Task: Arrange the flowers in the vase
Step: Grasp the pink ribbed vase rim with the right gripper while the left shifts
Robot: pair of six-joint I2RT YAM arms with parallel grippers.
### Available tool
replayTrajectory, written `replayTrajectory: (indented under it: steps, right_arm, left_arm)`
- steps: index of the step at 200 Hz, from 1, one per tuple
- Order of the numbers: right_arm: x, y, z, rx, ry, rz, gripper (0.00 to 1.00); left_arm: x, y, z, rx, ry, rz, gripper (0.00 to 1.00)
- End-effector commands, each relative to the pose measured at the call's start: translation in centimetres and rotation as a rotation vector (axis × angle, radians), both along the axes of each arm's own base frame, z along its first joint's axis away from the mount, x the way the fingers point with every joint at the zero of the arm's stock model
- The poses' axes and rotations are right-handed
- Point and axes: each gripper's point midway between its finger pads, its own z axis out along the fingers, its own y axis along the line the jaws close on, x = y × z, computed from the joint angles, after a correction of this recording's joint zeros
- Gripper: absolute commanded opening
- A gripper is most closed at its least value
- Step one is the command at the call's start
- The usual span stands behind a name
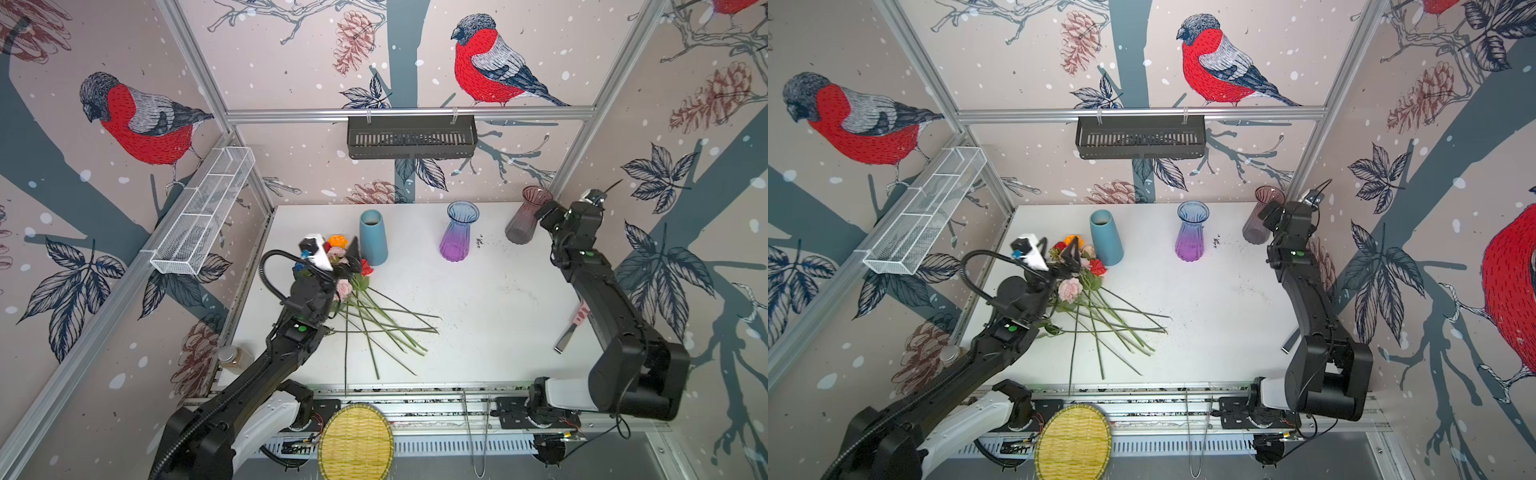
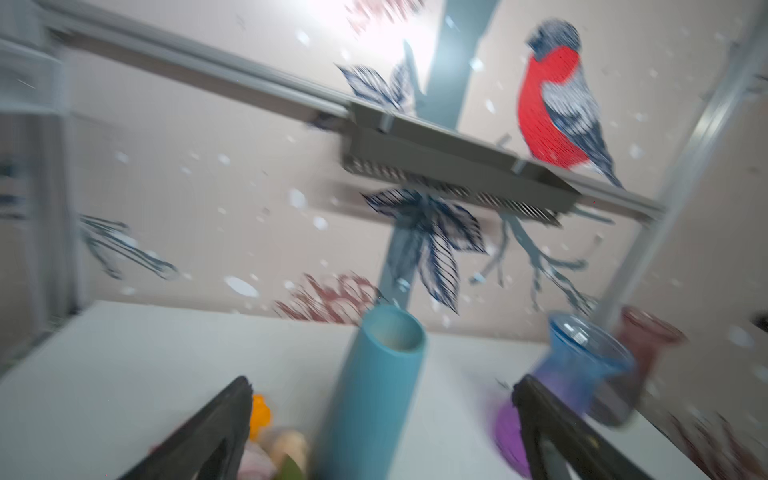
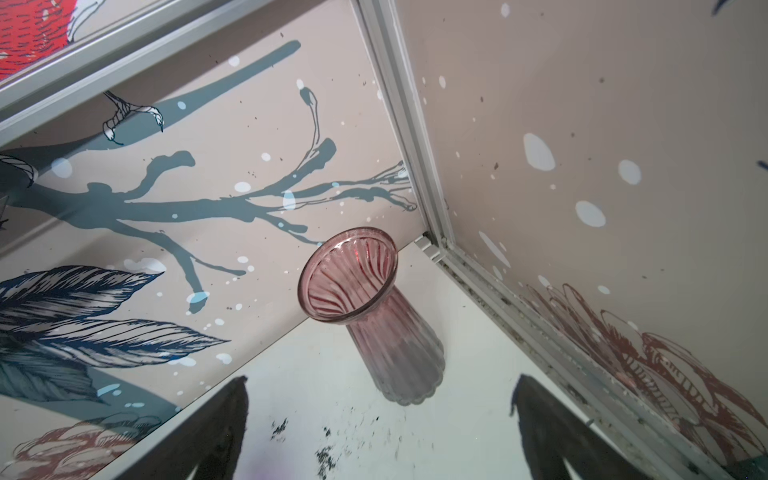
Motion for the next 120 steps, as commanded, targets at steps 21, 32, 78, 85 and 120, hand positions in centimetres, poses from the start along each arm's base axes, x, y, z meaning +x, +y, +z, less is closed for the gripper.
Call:
replayTrajectory:
  steps: [21, 32, 78, 85, 120]
  right_arm:
    - [0.2, -2.8, -1.6, 0.245, 0.188, -0.002, 0.96]
    - [1.5, -3.5, -1.9, 0.281, 0.221, 0.03, 0.91]
    - [7.9, -4.4, -3.8, 0.267, 0.387, 0.131, 0.77]
    - [8.8, -4.4, -4.0, 0.262, 0.402, 0.141, 0.74]
    - [11.3, -4.3, -5.8, 0.253, 0.449, 0.144, 0.66]
  left_arm:
    - [-3.2, -3.6, -5.3, -0.013, 0.129, -0.204, 0.98]
    - [-3.4, -3.4, -6.4, -0.006, 0.143, -0.198, 0.98]
    - [-4.2, -1.4, -7.1, -0.069, 0.115, -0.134, 0.98]
    - [-4.3, -1.1, -7.0, -0.076, 0.109, -0.126, 0.98]
    - [-4.8, -0.3, -6.9, -0.101, 0.09, -0.102, 0.98]
